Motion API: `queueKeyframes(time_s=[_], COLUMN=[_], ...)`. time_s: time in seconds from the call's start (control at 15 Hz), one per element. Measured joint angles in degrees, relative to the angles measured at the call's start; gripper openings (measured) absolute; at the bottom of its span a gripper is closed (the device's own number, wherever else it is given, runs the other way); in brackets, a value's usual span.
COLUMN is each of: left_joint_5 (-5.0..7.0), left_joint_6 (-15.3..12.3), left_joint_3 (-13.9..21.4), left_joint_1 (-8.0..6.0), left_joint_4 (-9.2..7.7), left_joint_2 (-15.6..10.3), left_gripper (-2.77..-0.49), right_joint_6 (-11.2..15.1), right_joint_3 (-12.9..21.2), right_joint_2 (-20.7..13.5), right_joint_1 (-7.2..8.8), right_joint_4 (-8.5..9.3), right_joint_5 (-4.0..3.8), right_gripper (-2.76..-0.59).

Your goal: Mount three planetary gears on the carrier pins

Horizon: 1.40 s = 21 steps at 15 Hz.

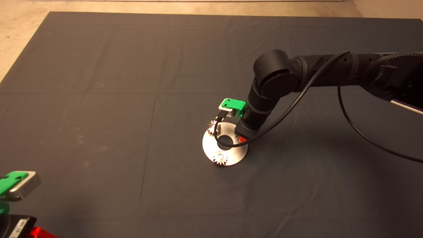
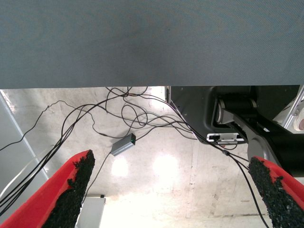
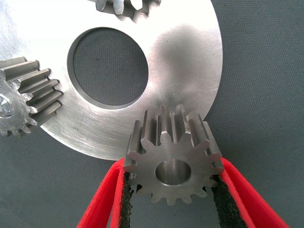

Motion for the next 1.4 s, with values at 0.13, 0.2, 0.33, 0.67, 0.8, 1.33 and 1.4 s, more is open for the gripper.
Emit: queueKeyframes(time_s=[0.13,0.2,0.33,0.67,0.8,1.33,1.4], left_joint_5=[0.00,0.00,0.00,0.00,0.00,0.00,-0.02], left_joint_6=[0.00,0.00,0.00,0.00,0.00,0.00,0.00], left_joint_3=[0.00,0.00,0.00,0.00,0.00,0.00,0.00], left_joint_1=[0.00,0.00,0.00,0.00,0.00,0.00,0.00], left_joint_4=[0.00,0.00,0.00,0.00,0.00,0.00,0.00], left_joint_2=[0.00,0.00,0.00,0.00,0.00,-0.02,-0.13], left_gripper=[-0.93,-0.93,-0.93,-0.93,-0.93,-0.93,-0.93], right_joint_6=[-0.23,-0.30,-0.41,-0.63,-0.66,-1.24,-1.26], right_joint_3=[0.00,0.00,0.00,-0.79,-1.20,-1.45,-1.15], right_joint_2=[-0.02,-0.02,-0.05,-0.03,-0.02,-0.07,-0.10], right_joint_1=[0.00,0.00,0.00,0.05,0.13,0.22,0.20], right_joint_4=[0.03,0.06,0.10,0.78,1.40,2.46,2.46], right_joint_5=[-0.02,0.01,0.04,0.28,0.50,0.61,0.52], right_gripper=[-2.34,-2.34,-2.34,-2.34,-2.34,-2.34,-2.34])
